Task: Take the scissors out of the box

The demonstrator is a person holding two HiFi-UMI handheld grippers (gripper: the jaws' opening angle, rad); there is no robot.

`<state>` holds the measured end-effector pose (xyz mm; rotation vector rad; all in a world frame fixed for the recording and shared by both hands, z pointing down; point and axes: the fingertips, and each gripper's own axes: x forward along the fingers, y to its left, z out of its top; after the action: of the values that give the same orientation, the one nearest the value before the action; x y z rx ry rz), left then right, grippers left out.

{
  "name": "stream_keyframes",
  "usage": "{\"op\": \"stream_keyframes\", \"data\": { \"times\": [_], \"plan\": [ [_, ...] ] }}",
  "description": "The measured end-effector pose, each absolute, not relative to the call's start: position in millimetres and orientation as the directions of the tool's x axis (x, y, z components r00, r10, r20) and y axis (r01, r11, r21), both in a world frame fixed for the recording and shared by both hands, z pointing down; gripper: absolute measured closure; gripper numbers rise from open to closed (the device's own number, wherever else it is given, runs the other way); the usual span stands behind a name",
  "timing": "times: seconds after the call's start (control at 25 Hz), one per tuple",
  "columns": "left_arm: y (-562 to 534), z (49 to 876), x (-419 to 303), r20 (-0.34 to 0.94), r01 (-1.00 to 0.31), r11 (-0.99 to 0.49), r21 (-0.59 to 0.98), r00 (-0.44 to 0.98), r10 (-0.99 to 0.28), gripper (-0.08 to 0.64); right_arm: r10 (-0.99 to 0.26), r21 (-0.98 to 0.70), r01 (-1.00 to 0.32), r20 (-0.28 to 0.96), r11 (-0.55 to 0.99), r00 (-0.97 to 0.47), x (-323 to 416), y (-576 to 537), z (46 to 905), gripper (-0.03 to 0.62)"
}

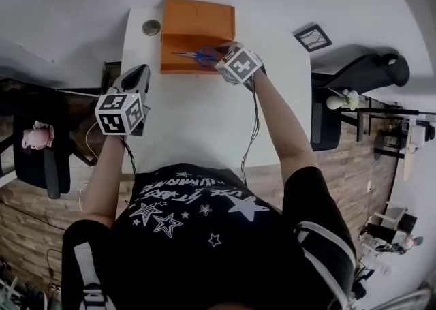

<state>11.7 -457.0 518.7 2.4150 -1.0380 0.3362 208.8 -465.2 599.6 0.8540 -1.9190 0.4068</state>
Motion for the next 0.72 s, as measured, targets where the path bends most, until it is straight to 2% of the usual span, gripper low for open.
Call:
{"op": "stream_keyframes", "data": {
  "times": [0.4, 0.6, 0.72],
  "plan": [
    [-469.0, 524.4, 2.0, 0.404, -0.743, -0.579, 0.337, 0.669, -0.624, 0.541, -0.257, 0.041, -0.618, 0.930, 0.785, -0.264, 181.3, -476.7, 626.4, 0.410],
    [-474.6, 524.8, -2.6, 0.404, -0.749, -0.568, 0.341, 0.662, -0.631, 0.541, -0.228, 0.060, -0.586, 0.949, 0.808, -0.217, 190.5, -482.8, 635.3, 0.410],
    [-475.2, 529.5, -5.8, 0.409, -0.754, -0.559, 0.346, 0.657, -0.634, 0.541, -0.159, 0.028, -0.548, 0.968, 0.836, -0.194, 193.6, -473.2, 647.2, 0.410]
  ]
}}
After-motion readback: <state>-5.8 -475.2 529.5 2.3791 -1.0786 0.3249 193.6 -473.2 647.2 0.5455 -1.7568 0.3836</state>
